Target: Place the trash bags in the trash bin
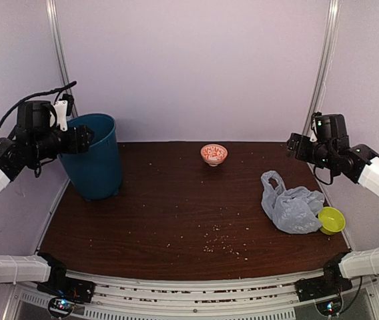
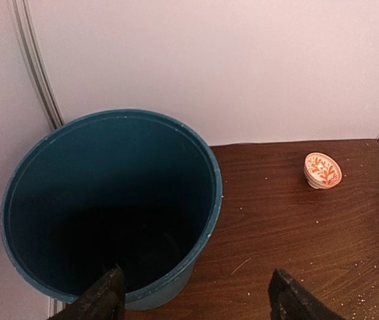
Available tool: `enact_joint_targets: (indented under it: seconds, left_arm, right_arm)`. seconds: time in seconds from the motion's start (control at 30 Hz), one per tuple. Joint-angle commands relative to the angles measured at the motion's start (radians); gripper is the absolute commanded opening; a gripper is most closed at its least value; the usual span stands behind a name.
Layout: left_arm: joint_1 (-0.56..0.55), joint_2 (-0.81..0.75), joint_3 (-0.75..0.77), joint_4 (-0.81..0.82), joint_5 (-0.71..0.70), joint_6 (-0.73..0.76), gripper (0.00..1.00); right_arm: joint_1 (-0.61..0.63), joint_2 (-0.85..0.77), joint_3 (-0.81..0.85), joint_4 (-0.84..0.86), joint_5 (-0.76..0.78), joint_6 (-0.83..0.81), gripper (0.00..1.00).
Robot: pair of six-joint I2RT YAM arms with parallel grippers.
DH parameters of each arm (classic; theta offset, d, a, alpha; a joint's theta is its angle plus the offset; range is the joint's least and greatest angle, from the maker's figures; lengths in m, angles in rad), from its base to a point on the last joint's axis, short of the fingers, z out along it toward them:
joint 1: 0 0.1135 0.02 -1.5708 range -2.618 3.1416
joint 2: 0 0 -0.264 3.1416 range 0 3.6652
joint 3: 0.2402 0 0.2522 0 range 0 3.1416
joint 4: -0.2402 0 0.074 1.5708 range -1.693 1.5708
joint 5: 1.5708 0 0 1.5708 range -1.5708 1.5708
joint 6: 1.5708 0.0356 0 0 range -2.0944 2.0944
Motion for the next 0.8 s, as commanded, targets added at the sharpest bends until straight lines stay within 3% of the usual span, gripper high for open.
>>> enact_joint_targets:
  seconds: [0.0, 0.03, 0.1, 0.17, 0.4, 0.47, 0.57, 0.77]
  left_arm:
    - [-0.006, 0.044, 0.079, 0.045, 0.071, 0.017, 0.74]
    - [-0.006, 0.058, 0.094, 0.054, 0.081, 0.007, 0.73]
    - [-0.007, 0.088, 0.127, 0.078, 0.133, -0.011, 0.52]
    - [-0.023, 0.126, 0.163, 0.103, 0.205, -0.021, 0.44]
    - [-0.066, 0.366, 0.455, -0.052, 0.143, -0.069, 0.63]
    - [-0.067, 0.444, 0.516, -0.105, 0.057, -0.054, 0.64]
    - [-0.066, 0.512, 0.596, -0.154, -0.037, -0.049, 0.67]
    - [-0.066, 0.605, 0.71, -0.284, -0.075, -0.084, 0.68]
  right_arm:
    - [-0.008, 0.044, 0.072, 0.003, -0.062, -0.073, 1.0]
    - [-0.009, 0.057, 0.085, 0.003, -0.083, -0.075, 0.98]
    - [-0.009, 0.087, 0.108, -0.002, -0.125, -0.076, 0.94]
    - [-0.009, 0.117, 0.121, -0.012, -0.16, -0.071, 0.9]
    - [0.005, 0.125, 0.107, -0.12, -0.244, -0.069, 0.86]
    - [0.057, 0.08, 0.062, -0.132, -0.186, -0.065, 0.86]
    - [0.102, 0.027, -0.021, -0.109, -0.248, -0.048, 0.86]
    - [0.104, 0.094, 0.013, -0.155, -0.203, -0.024, 0.86]
